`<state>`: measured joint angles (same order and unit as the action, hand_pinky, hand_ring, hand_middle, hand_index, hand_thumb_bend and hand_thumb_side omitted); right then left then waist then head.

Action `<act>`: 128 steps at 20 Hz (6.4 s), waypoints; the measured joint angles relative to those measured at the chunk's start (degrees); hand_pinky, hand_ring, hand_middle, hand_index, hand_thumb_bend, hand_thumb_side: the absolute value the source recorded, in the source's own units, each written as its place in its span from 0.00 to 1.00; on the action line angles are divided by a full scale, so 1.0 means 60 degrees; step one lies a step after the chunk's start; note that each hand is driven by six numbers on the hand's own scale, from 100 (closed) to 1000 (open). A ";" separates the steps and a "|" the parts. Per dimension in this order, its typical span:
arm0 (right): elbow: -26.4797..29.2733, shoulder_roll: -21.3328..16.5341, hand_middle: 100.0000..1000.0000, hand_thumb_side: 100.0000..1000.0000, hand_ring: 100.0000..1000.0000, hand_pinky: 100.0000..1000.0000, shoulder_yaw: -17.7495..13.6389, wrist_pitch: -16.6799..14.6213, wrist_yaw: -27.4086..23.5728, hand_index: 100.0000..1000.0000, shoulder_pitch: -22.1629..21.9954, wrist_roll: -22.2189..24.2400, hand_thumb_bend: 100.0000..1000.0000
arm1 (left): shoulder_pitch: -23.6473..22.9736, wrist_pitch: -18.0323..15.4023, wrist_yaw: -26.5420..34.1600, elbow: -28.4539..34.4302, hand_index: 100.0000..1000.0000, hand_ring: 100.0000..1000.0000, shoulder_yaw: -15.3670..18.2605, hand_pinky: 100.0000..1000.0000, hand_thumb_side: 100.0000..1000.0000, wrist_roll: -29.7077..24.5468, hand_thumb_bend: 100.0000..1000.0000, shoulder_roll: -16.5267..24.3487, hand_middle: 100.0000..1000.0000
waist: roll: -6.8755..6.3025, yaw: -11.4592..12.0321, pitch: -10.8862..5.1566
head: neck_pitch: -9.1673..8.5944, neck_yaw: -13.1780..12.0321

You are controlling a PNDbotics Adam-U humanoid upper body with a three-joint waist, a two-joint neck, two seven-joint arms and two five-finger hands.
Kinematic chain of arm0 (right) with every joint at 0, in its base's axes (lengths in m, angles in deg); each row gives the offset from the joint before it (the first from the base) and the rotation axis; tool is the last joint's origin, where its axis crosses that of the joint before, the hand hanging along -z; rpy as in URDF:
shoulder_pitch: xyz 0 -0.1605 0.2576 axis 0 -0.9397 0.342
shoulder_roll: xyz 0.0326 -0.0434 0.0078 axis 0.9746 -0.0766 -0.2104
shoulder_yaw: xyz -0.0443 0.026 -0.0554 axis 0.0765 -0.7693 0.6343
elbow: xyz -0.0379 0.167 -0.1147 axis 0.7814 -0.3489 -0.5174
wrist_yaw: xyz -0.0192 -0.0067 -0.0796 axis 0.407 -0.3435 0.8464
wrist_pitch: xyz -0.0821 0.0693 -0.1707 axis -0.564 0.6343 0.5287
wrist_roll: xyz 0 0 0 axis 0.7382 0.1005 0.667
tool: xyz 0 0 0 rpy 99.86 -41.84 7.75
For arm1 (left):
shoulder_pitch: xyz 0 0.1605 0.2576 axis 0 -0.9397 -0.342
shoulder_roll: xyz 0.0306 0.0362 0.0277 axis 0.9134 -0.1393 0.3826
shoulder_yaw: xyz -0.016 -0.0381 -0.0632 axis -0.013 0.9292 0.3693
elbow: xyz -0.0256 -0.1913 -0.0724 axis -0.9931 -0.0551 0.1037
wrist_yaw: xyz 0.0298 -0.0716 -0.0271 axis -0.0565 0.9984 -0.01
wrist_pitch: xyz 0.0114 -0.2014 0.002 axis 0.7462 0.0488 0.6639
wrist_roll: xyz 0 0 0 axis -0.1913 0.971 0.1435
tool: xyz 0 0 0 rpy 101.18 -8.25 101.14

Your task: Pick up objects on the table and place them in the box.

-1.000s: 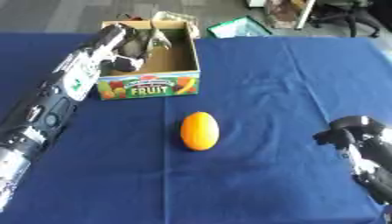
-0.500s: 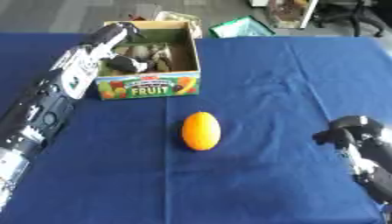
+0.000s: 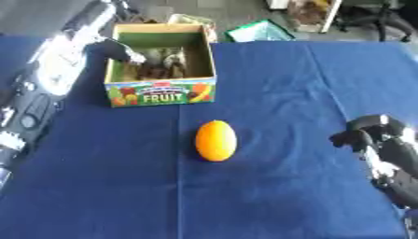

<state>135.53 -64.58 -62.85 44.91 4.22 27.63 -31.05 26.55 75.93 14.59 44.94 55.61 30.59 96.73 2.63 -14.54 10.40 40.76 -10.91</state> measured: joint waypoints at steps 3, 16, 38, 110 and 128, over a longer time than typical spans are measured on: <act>-0.0042 -0.0560 0.37 0.08 0.47 0.61 0.0273 -0.0324 -0.0180 0.62 0.0824 0.0259 0.00 | -0.0847 -0.0031 0.1523 0.1419 0.75 0.67 -0.0008 0.67 0.24 0.0096 0.70 0.0269 0.67 | -0.0026 0.0288 -0.0063 | 0.0014 0.0187; -0.2482 -0.1682 0.64 0.20 0.76 0.76 0.2009 -0.2473 0.0473 0.78 0.3454 0.2780 0.18 | -0.4524 0.0898 0.6000 0.6754 0.73 0.63 0.0510 0.64 0.25 -0.0044 0.62 0.0914 0.62 | -0.0063 0.0962 -0.0144 | 0.0060 0.0736; -0.6361 0.0052 0.77 0.27 0.88 0.89 0.2703 -0.4071 0.5484 0.86 0.4489 0.1182 0.42 | -0.4817 0.1267 0.6159 0.7069 0.73 0.61 0.0641 0.63 0.28 -0.0249 0.58 0.0352 0.60 | -0.0131 0.1076 -0.0146 | 0.0060 0.1012; -0.8964 0.0117 0.91 0.13 0.96 0.96 0.0328 -0.5621 1.2383 0.95 0.7610 -0.6204 0.44 | -0.3889 0.1569 0.6873 0.7241 0.72 0.57 0.0069 0.60 0.30 -0.1136 0.52 -0.1158 0.57 | 0.0021 0.3239 0.0503 | -0.1001 0.2397; -0.6042 -0.0213 0.73 0.00 0.85 0.88 0.0684 -0.5877 0.9834 0.83 0.3759 -0.7497 0.26 | -0.5253 0.1023 0.6771 0.6831 0.72 0.61 0.0724 0.60 0.27 -0.0131 0.47 -0.1140 0.59 | -0.0011 0.1978 0.0524 | -0.0617 0.1325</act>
<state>99.28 -65.85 -58.75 9.64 63.22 50.18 -76.03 -4.97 82.07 55.22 85.92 59.95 29.81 89.89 2.56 -2.67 13.54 37.05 -2.96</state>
